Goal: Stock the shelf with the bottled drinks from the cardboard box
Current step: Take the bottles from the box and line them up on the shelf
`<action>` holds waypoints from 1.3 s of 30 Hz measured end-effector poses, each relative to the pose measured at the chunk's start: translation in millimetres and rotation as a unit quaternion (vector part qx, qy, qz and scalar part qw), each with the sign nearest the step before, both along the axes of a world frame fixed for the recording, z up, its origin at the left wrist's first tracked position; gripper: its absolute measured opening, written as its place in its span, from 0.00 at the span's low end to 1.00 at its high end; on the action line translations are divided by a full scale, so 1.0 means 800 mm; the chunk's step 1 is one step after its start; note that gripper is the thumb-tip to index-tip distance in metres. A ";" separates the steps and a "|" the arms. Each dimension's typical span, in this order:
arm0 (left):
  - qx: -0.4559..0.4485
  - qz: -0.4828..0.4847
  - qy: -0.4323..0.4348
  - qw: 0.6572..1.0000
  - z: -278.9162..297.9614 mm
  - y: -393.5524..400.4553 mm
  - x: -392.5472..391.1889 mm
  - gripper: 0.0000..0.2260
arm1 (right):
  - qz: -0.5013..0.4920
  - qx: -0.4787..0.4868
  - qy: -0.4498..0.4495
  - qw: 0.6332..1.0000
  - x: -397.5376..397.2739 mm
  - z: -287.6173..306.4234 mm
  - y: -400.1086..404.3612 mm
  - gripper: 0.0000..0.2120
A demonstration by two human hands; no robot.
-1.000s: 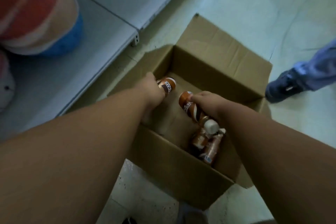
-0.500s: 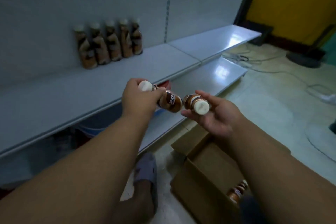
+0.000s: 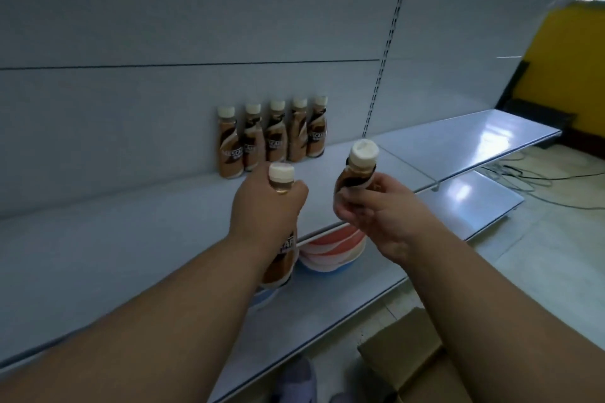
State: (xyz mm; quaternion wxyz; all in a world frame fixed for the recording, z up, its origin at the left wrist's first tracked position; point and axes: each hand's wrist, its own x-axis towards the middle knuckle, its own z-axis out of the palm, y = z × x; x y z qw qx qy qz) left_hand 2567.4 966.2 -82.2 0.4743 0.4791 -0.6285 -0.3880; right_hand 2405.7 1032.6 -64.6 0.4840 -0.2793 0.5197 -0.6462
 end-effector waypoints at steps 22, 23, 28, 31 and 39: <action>-0.068 -0.091 -0.124 0.986 0.002 -0.279 -0.275 0.11 | -0.212 0.016 0.596 0.774 -0.251 -0.073 -0.312 0.20; -0.083 -0.098 -0.137 0.982 0.007 -0.288 -0.282 0.11 | -0.208 0.013 0.590 0.780 -0.259 -0.071 -0.322 0.20; -0.216 -0.105 -0.314 0.919 0.038 -0.325 -0.311 0.16 | -0.147 -0.002 0.572 0.807 -0.291 -0.060 -0.368 0.17; -0.242 -0.080 -0.399 0.881 0.046 -0.334 -0.320 0.16 | -0.108 0.008 0.571 0.814 -0.301 -0.064 -0.385 0.18; -0.243 -0.059 -0.555 0.793 0.062 -0.347 -0.338 0.14 | -0.089 -0.007 0.587 0.804 -0.306 -0.078 -0.409 0.17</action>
